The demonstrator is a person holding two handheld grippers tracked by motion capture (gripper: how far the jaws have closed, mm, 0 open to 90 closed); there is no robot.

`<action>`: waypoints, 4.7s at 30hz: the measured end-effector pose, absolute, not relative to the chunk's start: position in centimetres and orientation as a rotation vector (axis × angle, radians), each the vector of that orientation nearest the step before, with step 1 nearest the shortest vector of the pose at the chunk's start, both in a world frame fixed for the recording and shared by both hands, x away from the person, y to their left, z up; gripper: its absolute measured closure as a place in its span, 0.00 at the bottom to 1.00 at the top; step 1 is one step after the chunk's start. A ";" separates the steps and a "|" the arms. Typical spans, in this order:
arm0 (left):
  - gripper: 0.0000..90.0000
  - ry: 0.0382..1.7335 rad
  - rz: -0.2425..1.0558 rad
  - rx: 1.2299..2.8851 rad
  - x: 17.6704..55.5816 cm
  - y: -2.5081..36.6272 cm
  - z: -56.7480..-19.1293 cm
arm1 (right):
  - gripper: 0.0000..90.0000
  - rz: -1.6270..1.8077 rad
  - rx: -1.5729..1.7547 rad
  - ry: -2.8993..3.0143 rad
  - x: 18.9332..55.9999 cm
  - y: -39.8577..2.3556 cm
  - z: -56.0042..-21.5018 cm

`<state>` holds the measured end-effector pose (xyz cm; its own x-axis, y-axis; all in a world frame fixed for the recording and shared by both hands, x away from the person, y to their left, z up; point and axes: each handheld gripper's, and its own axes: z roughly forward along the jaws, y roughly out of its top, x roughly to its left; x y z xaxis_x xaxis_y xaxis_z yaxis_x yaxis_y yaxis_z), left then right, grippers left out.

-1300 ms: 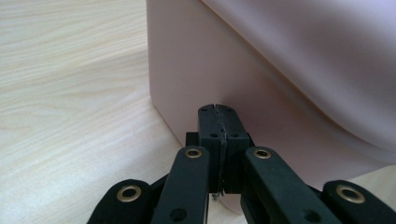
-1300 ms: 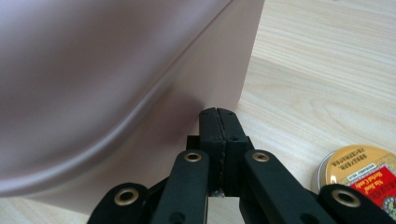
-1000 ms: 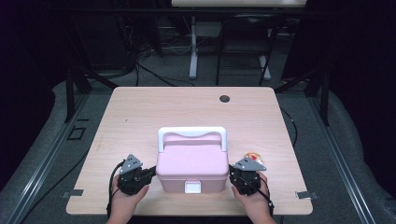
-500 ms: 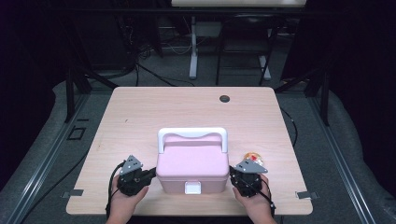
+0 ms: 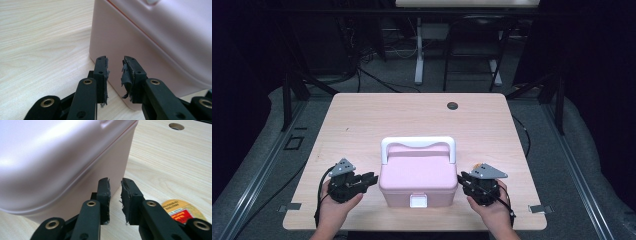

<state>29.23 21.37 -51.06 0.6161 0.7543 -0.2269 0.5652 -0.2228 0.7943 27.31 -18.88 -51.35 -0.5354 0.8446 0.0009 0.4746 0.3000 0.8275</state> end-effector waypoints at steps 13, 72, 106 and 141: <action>0.73 0.987 0.252 1.964 29.4 21.9 -47.4 | 0.75 1.159 1.189 2.208 27.7 -20.3 -48.1; 0.80 0.916 0.245 1.895 32.4 18.2 -45.1 | 0.78 1.358 1.154 2.190 30.5 -17.8 -45.1; 0.82 0.889 0.262 1.923 31.2 18.4 -44.9 | 0.81 1.362 1.135 2.216 28.8 -17.8 -44.8; 0.82 0.888 0.255 1.913 31.8 18.5 -44.3 | 0.81 1.418 1.115 2.180 29.4 -18.0 -44.9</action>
<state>31.76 18.46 -44.31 0.7116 0.6763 -0.1905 0.4717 -0.2589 0.8429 29.38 -17.96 -44.87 -0.6490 0.7461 0.1487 0.4385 0.2071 0.8745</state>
